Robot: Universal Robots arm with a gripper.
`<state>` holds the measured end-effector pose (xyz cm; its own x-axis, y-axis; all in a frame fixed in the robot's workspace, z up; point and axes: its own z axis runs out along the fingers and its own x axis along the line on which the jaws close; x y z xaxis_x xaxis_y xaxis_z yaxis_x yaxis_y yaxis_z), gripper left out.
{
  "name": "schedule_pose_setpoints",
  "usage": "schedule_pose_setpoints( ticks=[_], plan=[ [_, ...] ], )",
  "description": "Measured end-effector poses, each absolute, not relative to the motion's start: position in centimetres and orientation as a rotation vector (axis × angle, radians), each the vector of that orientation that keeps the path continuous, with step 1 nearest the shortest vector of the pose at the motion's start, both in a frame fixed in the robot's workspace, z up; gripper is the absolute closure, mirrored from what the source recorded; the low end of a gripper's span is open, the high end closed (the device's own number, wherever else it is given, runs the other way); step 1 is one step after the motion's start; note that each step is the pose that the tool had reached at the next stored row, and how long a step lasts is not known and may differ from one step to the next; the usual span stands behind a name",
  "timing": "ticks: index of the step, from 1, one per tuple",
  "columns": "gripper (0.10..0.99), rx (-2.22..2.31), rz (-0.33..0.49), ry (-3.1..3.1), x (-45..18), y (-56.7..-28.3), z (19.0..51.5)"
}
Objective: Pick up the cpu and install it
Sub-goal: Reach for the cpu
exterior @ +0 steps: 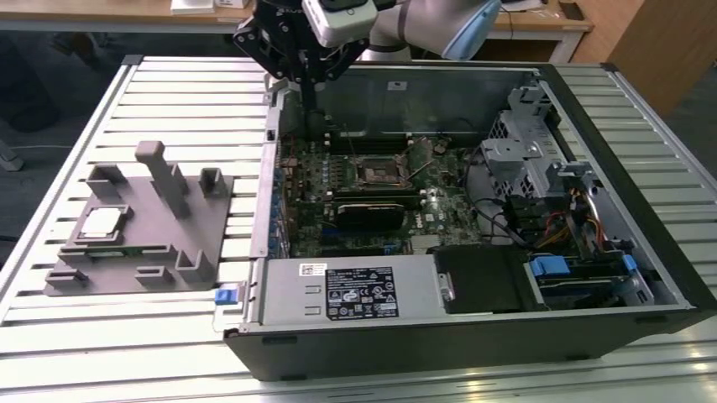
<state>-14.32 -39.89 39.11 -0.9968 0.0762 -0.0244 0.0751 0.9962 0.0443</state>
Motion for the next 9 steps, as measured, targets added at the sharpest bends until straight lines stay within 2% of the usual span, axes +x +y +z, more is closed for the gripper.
schedule_pose_setpoints(
  ticks=[9],
  plan=[
    [0.980, 0.118, 0.068, 3.113, -14.84, -39.89, 39.07]
  ],
)
